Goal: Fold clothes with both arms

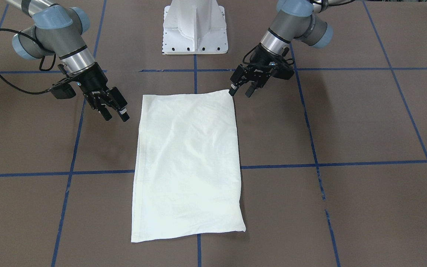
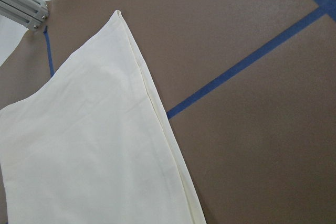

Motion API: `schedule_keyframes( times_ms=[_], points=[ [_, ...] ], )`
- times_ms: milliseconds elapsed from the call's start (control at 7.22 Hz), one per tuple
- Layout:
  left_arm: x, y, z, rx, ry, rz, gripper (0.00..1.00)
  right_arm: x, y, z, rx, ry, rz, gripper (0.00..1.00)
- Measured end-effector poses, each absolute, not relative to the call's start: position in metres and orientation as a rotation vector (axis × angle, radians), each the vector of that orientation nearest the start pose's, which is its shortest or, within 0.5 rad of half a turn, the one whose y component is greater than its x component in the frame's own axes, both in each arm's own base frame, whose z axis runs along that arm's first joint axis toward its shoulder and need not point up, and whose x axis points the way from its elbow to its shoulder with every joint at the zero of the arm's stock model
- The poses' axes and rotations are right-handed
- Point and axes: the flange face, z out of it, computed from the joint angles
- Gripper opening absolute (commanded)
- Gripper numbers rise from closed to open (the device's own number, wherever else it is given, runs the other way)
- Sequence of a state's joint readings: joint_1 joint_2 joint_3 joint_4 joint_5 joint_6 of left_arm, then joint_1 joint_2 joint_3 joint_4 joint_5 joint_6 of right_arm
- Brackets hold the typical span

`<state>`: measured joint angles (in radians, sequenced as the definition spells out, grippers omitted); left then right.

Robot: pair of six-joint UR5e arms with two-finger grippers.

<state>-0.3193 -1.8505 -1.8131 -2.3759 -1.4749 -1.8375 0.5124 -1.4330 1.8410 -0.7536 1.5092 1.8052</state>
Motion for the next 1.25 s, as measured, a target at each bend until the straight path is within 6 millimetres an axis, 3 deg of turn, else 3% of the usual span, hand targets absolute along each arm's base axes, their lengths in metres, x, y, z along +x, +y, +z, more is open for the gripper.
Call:
schedule_keyframes(
  times_ms=[277, 1246],
  points=[
    [0.535, -0.306, 0.299, 0.088, 1.326, -0.552, 0.74, -0.409, -0.387, 0.363, 0.229, -1.238, 0.690, 1.00],
    [0.534, -0.301, 0.323, 0.111, 1.270, -0.437, 0.73, -0.409, -0.386, 0.361, 0.232, -1.247, 0.690, 1.00]
  ],
)
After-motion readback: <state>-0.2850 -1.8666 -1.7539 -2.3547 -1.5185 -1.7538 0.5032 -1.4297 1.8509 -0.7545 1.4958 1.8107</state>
